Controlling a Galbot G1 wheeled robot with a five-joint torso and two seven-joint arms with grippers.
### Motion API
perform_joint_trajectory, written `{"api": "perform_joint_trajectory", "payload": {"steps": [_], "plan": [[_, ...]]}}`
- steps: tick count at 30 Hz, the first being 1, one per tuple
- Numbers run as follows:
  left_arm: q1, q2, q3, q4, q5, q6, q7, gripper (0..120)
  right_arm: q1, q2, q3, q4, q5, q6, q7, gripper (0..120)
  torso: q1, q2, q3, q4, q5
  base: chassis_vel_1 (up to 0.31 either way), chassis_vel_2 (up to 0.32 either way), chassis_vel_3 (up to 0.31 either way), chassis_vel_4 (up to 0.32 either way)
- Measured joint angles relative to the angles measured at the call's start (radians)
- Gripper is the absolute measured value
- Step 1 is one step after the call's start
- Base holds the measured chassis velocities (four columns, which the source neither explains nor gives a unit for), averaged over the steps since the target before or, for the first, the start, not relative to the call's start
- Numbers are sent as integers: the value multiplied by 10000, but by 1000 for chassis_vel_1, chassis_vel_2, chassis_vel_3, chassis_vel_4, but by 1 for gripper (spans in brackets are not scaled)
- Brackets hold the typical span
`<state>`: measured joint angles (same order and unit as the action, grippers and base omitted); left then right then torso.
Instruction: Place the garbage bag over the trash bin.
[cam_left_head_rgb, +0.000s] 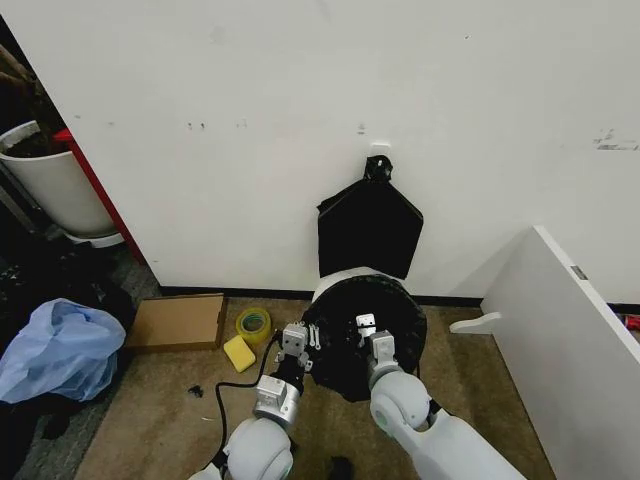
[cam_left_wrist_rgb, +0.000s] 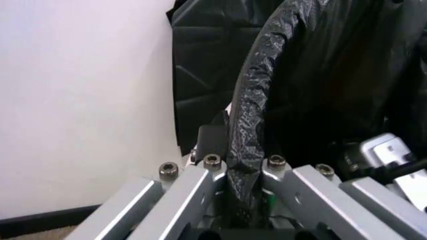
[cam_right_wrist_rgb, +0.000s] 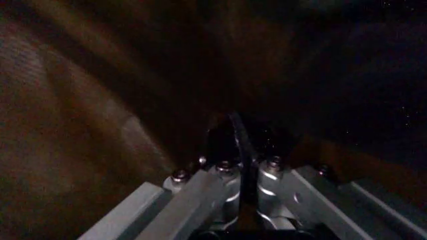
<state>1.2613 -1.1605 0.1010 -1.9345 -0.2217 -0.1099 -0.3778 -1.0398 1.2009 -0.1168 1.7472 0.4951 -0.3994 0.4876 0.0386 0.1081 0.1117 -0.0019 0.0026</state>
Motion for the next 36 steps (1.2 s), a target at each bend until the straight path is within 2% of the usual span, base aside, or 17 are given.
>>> {"api": "perform_joint_trajectory", "payload": {"steps": [27, 36], "plan": [[88, 108, 284, -83, 358, -221, 297, 1, 255, -8, 120, -549, -49, -210, 250, 0, 0, 0, 1, 0, 0, 0, 0, 0, 0], [-3, 51, 246, 160, 235, -183, 151, 1, -174, -233, 120, 389, -171, -292, 243, 0, 0, 0, 1, -1, -1, 0, 0, 0, 0]]}}
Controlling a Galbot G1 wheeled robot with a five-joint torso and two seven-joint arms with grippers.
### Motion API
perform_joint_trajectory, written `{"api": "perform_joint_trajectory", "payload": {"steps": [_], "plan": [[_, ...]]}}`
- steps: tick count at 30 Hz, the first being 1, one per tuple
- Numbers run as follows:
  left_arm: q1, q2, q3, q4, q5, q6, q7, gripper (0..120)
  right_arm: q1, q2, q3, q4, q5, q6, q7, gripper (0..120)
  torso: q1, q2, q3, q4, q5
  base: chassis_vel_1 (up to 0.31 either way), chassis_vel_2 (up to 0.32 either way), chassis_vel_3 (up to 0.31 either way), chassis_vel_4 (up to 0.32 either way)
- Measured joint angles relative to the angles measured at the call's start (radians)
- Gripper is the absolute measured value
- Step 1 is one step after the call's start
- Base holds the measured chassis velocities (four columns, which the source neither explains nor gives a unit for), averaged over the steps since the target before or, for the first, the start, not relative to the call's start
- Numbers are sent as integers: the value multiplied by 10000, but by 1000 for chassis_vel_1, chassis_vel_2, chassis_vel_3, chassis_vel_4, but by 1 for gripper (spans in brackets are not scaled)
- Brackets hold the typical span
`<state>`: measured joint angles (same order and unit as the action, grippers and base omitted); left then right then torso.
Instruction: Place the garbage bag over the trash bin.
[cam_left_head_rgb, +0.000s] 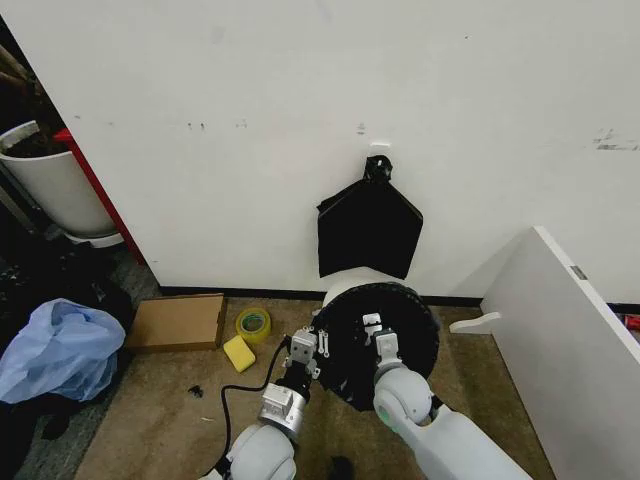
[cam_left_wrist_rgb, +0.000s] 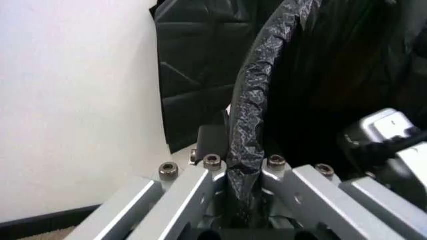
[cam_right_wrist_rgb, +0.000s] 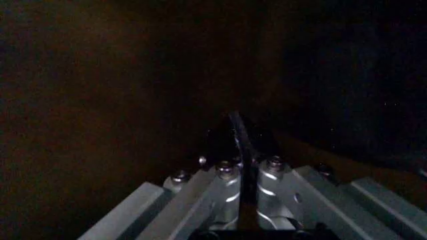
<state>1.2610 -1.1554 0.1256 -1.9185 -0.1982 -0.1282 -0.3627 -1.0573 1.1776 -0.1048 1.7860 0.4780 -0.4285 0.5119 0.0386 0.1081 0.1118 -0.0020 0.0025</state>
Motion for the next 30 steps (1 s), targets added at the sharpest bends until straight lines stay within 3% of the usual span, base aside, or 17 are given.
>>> {"api": "perform_joint_trajectory", "payload": {"steps": [9, 15, 30], "plan": [[-5, -4, 28, -35, -87, 18, -4, 1, -186, -30, -122, 264, -559, -75, -123, 0, 0, 0, 0, 0, 1, 0, 0, 0, 0], [214, 61, 104, -248, 143, -27, 91, 1, -61, 161, -89, -423, -1342, 118, -218, 0, -1, 0, 0, 0, 1, 0, 0, 0, 0], [225, 122, 424, -366, 68, -87, 216, 1, 181, 265, -86, -854, -1052, 113, -203, 0, 0, 0, 0, 1, 1, 0, 0, 0, 0]]}}
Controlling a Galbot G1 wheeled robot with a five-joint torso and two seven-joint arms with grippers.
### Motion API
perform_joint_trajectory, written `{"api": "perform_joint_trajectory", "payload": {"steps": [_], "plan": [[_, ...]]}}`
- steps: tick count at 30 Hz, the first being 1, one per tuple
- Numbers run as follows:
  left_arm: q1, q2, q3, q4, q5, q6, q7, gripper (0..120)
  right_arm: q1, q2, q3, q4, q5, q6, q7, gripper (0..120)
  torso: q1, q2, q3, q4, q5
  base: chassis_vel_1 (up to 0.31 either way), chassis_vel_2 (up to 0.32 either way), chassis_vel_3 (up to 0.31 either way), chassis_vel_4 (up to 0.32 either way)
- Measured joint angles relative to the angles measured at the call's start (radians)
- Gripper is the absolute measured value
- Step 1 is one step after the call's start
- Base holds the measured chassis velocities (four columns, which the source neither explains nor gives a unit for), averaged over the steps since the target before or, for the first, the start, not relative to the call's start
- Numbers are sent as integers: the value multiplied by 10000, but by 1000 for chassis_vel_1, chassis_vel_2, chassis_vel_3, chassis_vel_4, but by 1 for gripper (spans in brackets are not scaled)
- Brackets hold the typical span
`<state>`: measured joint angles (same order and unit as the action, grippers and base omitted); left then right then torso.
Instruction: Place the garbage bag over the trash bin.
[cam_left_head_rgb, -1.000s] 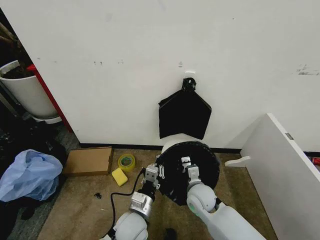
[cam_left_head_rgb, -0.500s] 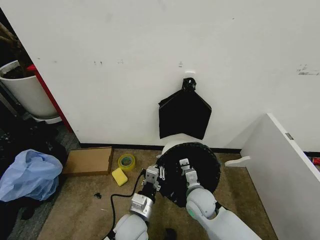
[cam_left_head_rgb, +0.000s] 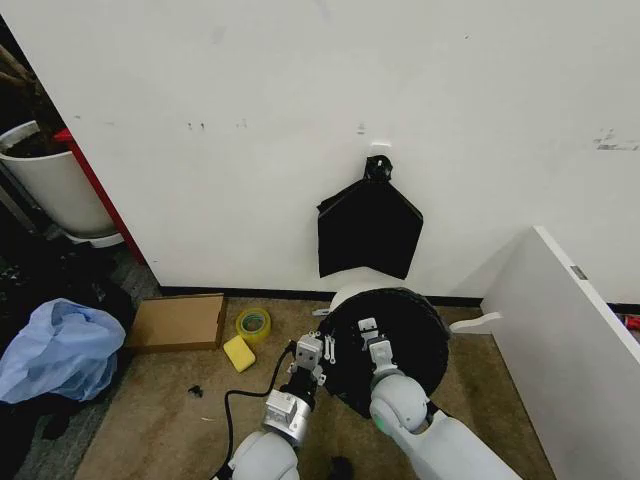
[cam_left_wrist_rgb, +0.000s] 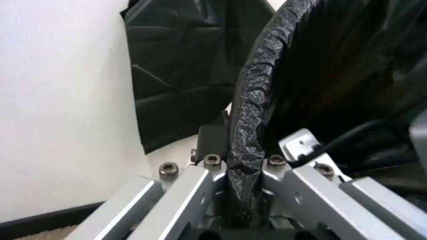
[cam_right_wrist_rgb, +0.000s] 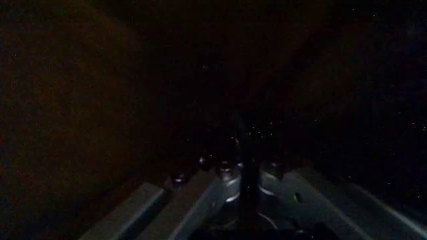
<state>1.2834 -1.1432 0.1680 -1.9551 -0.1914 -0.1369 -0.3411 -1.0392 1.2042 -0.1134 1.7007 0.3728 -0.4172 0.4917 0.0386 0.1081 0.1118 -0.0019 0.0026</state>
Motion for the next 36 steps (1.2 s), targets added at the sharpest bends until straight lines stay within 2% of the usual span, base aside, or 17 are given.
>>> {"api": "perform_joint_trajectory", "payload": {"steps": [11, 19, 36], "plan": [[-36, -42, 7, 20, -42, -9, 1, 1, -131, -66, 71, 80, 40, 1, 1, 0, 0, 0, 0, 0, 0, 0, 0, 0, 0], [-29, 11, -110, 12, -97, -13, -26, 1, -585, -305, 18, 947, 119, -202, -45, 0, 0, 0, -1, -1, 0, 0, 0, 0, 0], [173, 177, -267, -324, -268, 95, 98, 1, -360, -162, -76, 344, 113, -157, -109, 0, 0, 0, -1, 0, 0, 0, 0, 0, 0]]}}
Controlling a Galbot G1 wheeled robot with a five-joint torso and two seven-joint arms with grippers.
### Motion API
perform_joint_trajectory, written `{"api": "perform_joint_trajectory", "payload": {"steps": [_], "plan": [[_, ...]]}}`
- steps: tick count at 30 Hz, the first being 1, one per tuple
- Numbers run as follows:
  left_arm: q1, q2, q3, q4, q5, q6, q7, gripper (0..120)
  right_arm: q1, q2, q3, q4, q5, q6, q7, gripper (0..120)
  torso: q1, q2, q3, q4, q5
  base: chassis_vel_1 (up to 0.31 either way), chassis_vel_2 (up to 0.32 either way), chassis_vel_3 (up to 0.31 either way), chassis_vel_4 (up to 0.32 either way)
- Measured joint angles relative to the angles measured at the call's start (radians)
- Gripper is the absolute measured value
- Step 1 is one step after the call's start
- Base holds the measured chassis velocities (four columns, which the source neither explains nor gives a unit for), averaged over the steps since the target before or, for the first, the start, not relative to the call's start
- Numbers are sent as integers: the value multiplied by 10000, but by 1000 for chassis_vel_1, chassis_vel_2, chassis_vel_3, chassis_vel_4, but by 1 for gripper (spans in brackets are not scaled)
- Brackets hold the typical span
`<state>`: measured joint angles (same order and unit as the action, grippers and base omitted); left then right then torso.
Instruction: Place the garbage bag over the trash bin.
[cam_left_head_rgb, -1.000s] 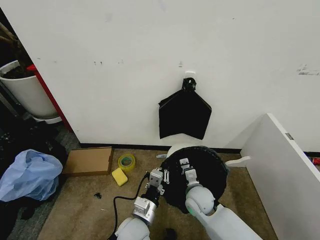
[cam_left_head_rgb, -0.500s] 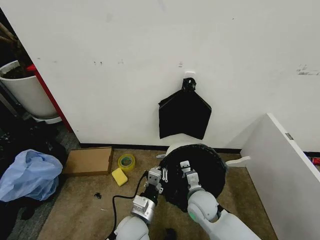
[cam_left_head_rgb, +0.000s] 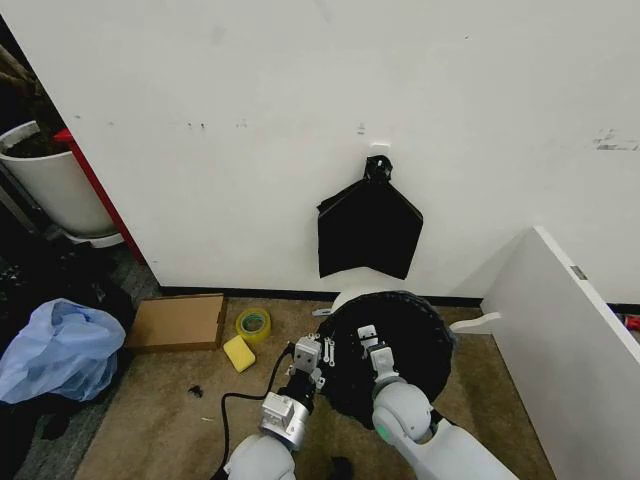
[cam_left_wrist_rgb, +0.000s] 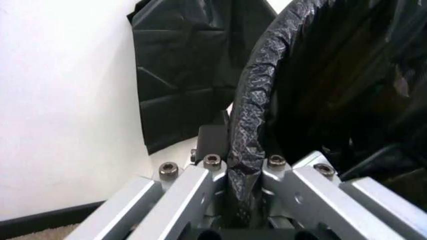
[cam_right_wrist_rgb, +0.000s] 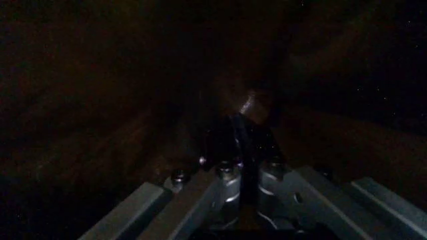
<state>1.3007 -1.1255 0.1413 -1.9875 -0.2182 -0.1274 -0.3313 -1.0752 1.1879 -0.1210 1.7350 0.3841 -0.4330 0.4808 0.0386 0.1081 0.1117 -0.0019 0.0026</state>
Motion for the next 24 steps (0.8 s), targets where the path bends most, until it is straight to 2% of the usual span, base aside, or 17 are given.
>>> {"api": "perform_joint_trajectory", "payload": {"steps": [4, 10, 14, 16, 17, 19, 24], "plan": [[8, -4, -63, 62, -50, -4, 4, 1, -80, -13, 97, 110, -10, 138, -3, 0, 0, 0, 0, -1, 0, 0, 0, 0, 0], [-179, -135, -241, 256, -1092, 307, -297, 1, -541, -210, 182, 1075, -60, 424, -134, 0, 0, 0, 0, 0, 0, 0, 0, 0, 0], [-563, -315, -395, 426, -2724, 1020, -781, 1, -1116, -486, 194, 2318, -180, 165, -138, 0, 0, 0, 0, 0, 0, 0, 0, 0, 0], [-732, -372, -516, 425, -3563, 1435, -996, 1, -1403, -618, 397, 2615, -491, 197, -209, 7, 0, 0, 0, -1, -1, 0, 0, 0, 0], [-732, -372, -516, 425, -3563, 1435, -996, 1, -1403, -618, 397, 2615, -491, 197, -209, 7, 0, 0, 0, -1, -1, 0, 0, 0, 0], [-896, -400, -654, 425, -4267, 1811, -1236, 1, -1708, -763, 655, 2917, -601, 382, -334, 14, 0, 0, 1, 0, 0, 0, 0, 0, 0], [-1237, -290, -1200, 352, -6316, 2946, -1968, 1, -2523, -797, 1167, 3862, -769, 1084, -530, 35, 0, 0, 1, -4, -1, 0, 0, 0, 0]]}}
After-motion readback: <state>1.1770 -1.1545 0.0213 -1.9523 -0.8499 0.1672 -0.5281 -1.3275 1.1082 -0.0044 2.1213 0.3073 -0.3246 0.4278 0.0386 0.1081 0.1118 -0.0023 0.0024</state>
